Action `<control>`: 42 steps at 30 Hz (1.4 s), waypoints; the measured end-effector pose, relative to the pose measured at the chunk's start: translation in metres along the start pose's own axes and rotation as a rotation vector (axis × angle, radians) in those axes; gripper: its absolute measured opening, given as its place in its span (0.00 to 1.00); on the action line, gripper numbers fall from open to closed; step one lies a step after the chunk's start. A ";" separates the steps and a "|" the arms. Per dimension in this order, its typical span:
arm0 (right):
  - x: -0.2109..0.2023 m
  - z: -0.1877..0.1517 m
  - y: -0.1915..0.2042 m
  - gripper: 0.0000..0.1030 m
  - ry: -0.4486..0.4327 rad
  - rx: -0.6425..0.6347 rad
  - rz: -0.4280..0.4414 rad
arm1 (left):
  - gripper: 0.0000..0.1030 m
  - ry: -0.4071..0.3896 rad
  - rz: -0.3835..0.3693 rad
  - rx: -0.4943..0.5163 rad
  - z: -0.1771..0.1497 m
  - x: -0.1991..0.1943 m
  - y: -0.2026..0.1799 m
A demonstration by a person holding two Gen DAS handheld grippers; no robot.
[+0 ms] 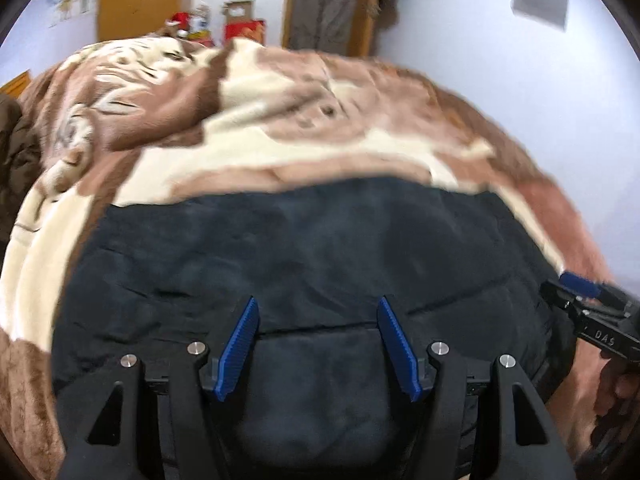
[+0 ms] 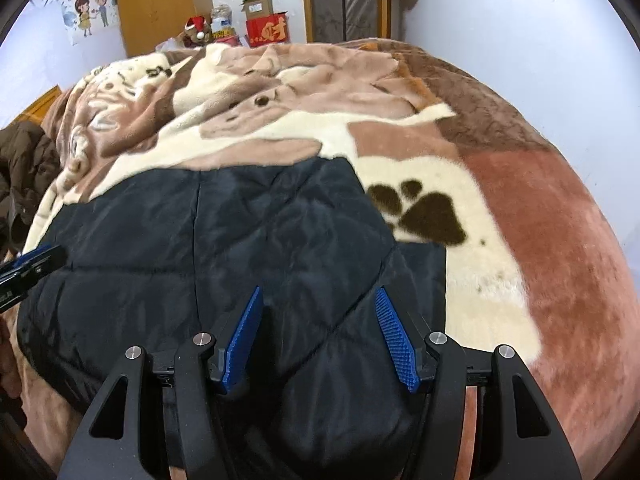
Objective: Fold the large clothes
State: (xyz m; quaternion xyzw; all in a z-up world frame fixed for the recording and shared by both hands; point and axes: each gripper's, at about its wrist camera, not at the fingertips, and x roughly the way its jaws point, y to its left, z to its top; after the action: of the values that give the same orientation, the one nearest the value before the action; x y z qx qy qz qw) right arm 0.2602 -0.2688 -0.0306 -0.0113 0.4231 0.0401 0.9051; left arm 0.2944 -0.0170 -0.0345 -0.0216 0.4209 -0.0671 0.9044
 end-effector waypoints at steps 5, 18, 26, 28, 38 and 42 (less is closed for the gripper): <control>0.022 -0.011 -0.005 0.57 0.042 -0.026 -0.017 | 0.64 0.010 0.033 0.013 -0.006 0.025 -0.006; 0.031 -0.017 -0.001 0.57 0.039 -0.051 -0.033 | 0.64 0.011 0.048 0.037 -0.009 0.031 -0.011; 0.040 -0.021 -0.001 0.57 0.040 -0.048 -0.030 | 0.64 0.010 0.050 0.052 -0.009 0.045 -0.011; 0.041 -0.020 0.000 0.57 0.044 -0.051 -0.035 | 0.64 0.013 0.056 0.056 -0.009 0.045 -0.012; -0.024 -0.010 -0.007 0.57 -0.030 -0.023 -0.012 | 0.60 -0.078 0.056 0.031 -0.001 -0.040 0.035; -0.029 -0.023 -0.002 0.57 -0.022 -0.033 0.014 | 0.60 -0.099 0.167 -0.057 -0.020 -0.063 0.099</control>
State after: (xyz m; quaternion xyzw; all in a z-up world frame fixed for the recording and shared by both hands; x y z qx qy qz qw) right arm 0.2242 -0.2740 -0.0231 -0.0230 0.4127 0.0534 0.9090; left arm 0.2490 0.0907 -0.0089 -0.0156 0.3779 0.0220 0.9254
